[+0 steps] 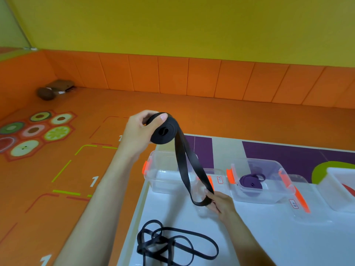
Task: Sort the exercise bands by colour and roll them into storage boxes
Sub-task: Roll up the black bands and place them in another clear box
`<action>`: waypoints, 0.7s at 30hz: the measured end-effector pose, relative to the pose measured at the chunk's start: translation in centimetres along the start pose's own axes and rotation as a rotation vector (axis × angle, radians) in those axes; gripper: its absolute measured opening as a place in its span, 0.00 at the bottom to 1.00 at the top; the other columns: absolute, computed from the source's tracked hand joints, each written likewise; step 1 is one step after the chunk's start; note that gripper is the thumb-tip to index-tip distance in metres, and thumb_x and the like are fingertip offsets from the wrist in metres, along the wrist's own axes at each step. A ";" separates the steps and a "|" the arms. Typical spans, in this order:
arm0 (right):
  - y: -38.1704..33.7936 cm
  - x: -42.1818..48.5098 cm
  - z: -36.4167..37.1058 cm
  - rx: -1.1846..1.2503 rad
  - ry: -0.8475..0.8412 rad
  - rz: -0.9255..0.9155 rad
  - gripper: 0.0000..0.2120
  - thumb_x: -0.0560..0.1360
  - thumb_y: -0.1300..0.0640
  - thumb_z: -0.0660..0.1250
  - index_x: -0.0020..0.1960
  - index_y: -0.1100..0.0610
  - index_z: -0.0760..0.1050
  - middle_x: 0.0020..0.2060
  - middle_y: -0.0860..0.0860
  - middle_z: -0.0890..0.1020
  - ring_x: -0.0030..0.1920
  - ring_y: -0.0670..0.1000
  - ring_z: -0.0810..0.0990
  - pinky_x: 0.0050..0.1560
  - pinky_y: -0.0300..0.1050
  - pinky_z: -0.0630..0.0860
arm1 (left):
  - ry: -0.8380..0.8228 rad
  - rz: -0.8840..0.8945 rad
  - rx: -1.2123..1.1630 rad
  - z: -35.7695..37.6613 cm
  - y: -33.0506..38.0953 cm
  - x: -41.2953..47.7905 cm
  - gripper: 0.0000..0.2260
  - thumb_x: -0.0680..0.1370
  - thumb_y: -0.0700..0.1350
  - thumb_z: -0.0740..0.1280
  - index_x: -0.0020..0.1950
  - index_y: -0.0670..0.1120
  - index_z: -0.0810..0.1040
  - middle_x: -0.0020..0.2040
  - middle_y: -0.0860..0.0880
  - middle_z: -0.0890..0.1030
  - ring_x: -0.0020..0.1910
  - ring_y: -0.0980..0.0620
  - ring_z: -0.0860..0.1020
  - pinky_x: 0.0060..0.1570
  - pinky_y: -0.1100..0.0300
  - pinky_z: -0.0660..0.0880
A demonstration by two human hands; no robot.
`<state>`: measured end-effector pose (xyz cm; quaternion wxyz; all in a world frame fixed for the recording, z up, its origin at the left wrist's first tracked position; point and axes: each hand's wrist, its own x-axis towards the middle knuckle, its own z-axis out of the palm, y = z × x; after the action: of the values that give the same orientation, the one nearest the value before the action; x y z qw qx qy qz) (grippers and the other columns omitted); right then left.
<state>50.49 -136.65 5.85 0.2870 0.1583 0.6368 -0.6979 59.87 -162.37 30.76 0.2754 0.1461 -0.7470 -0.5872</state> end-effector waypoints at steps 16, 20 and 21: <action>-6.1 -1.4 -3.4 0.322 -0.429 0.016 0.08 0.77 0.55 0.73 0.50 0.59 0.80 0.35 0.53 0.74 0.40 0.52 0.78 0.64 0.59 0.75 | 0.175 -0.230 -0.095 -2.6 -5.0 1.9 0.10 0.81 0.52 0.73 0.55 0.46 0.84 0.50 0.51 0.84 0.51 0.51 0.83 0.46 0.44 0.86; -6.4 -1.1 -4.5 0.260 -0.456 -0.102 0.15 0.68 0.48 0.82 0.42 0.55 0.79 0.39 0.54 0.76 0.47 0.54 0.80 0.70 0.64 0.72 | 0.167 -0.255 -0.144 -3.8 -5.0 2.3 0.13 0.80 0.55 0.73 0.53 0.46 0.85 0.56 0.50 0.84 0.59 0.48 0.82 0.48 0.41 0.86; -6.6 -1.3 -4.7 0.213 -0.423 -0.118 0.13 0.72 0.48 0.78 0.44 0.56 0.80 0.42 0.56 0.80 0.52 0.55 0.81 0.72 0.65 0.71 | 0.147 -0.247 -0.146 -4.0 -4.9 2.3 0.13 0.80 0.55 0.73 0.53 0.46 0.85 0.55 0.50 0.85 0.59 0.47 0.82 0.49 0.41 0.86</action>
<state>46.83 -131.59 11.22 0.3546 0.0006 0.4935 -0.7941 59.84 -168.05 27.24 0.2648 0.2588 -0.6566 -0.6571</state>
